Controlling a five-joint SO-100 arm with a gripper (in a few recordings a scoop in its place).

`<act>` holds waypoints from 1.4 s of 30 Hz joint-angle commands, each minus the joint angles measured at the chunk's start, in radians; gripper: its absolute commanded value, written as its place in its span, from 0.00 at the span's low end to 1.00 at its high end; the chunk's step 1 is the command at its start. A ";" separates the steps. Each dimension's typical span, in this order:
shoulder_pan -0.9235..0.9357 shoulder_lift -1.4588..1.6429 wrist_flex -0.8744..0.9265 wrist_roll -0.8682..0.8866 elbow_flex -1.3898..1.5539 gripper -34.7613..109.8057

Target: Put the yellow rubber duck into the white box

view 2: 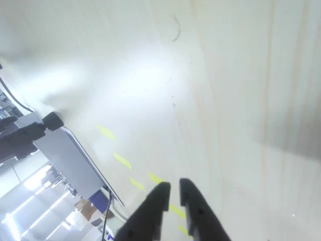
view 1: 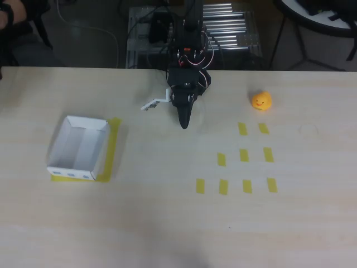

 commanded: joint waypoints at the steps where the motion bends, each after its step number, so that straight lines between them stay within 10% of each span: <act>1: 0.005 0.051 0.017 0.009 0.002 0.24; 29: 0.018 -0.043 -0.084 -0.018 -0.015 0.24; 42: 0.048 -0.374 -0.081 -0.067 -0.474 0.24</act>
